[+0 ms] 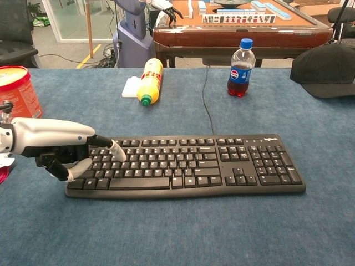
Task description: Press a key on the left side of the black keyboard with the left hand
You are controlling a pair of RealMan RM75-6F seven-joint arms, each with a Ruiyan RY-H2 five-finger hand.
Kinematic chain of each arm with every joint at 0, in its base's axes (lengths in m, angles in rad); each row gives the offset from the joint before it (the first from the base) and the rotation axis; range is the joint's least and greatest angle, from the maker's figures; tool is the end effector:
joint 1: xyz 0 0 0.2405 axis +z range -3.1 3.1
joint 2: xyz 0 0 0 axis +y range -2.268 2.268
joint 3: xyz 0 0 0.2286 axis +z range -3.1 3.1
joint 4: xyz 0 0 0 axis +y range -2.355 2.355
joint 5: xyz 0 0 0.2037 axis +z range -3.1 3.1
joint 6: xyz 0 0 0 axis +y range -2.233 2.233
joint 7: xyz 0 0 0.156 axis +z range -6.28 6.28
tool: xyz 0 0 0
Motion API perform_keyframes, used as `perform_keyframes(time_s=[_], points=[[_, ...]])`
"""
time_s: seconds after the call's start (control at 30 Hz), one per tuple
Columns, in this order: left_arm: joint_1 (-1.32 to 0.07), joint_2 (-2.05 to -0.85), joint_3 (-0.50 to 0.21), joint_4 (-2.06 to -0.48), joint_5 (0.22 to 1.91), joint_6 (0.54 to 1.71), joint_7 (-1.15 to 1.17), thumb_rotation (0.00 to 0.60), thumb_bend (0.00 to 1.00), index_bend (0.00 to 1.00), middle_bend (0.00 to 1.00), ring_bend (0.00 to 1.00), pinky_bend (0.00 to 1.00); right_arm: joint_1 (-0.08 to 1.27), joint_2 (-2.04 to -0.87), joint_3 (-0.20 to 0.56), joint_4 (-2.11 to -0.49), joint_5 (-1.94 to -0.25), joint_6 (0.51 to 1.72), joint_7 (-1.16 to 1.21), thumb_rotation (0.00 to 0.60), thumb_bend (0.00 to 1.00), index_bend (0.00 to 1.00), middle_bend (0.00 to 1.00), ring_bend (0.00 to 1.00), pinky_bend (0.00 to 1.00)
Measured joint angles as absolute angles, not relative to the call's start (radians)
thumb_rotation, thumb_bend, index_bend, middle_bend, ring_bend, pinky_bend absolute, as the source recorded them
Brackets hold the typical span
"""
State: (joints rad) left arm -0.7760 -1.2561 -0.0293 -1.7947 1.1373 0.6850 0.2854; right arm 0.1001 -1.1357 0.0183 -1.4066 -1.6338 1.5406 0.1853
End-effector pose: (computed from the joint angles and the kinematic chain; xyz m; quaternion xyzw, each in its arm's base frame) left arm -0.1356 0.2719 -0.0055 -0.8357 -0.4086 -0.2438 0.2741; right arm -0.2980 -0.1901 0.1618 0.6317 -0.3506 0.4182 0.5506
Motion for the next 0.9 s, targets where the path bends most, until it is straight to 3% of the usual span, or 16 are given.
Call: perform_keyframes(time_s=[0.9], points=[[-0.849,-1.284,0.013,-1.801,1.042,0.708,0.379,0.6,0.7,0.19,0.88,0.94,1.0,0.093,-1.142,0.016,-1.38,-1.626,1.543,0.212,0.6,0.01,0.38,0.17,0.17,0.17]])
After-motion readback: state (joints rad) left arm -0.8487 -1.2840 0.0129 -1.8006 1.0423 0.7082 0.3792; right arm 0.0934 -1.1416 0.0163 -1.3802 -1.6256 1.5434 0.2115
